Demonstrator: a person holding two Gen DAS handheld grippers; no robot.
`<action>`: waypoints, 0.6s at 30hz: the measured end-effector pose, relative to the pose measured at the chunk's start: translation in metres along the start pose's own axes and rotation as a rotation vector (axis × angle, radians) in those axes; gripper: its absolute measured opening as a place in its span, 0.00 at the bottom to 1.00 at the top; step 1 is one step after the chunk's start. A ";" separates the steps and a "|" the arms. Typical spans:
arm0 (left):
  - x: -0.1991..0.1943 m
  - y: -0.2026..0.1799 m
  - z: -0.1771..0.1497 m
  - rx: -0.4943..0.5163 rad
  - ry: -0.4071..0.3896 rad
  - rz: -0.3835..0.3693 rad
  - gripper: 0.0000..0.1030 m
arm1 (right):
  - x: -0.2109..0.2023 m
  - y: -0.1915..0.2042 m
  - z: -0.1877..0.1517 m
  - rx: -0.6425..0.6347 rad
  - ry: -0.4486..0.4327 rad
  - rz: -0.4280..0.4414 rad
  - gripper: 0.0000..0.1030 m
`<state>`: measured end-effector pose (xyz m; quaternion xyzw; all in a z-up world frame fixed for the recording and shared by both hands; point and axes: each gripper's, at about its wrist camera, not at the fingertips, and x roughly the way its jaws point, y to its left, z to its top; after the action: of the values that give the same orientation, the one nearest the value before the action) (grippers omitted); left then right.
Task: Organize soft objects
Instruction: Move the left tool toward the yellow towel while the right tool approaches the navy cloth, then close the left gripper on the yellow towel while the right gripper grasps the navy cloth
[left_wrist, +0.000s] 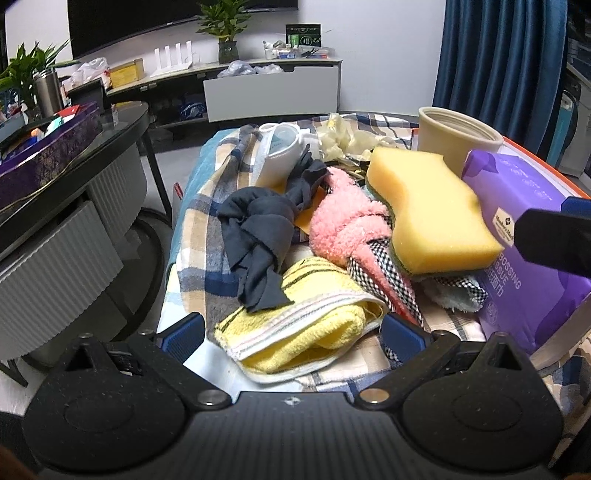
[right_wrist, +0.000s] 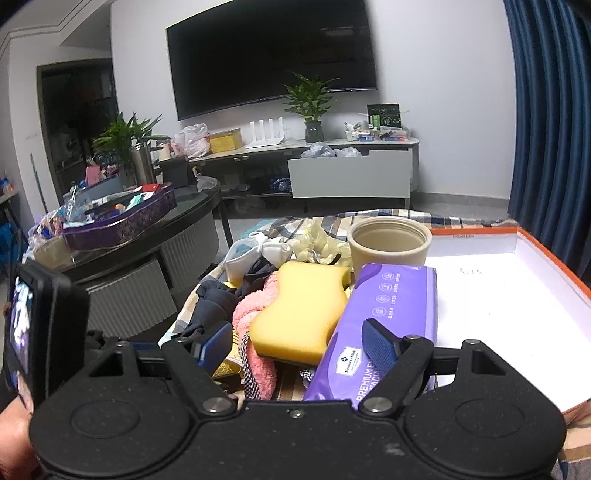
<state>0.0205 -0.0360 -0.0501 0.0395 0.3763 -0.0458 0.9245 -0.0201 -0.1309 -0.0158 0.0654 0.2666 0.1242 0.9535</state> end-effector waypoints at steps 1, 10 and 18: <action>0.001 0.000 0.000 0.006 -0.011 0.001 0.98 | 0.000 0.001 0.000 -0.009 0.000 0.001 0.88; -0.007 0.015 -0.003 -0.041 -0.059 -0.148 0.25 | 0.003 0.005 0.001 -0.016 0.009 0.007 0.88; -0.037 0.043 -0.005 -0.098 -0.118 -0.244 0.21 | 0.014 0.015 0.014 -0.050 0.023 0.029 0.88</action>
<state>-0.0041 0.0094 -0.0261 -0.0545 0.3251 -0.1419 0.9334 -0.0038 -0.1130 -0.0077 0.0440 0.2734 0.1455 0.9498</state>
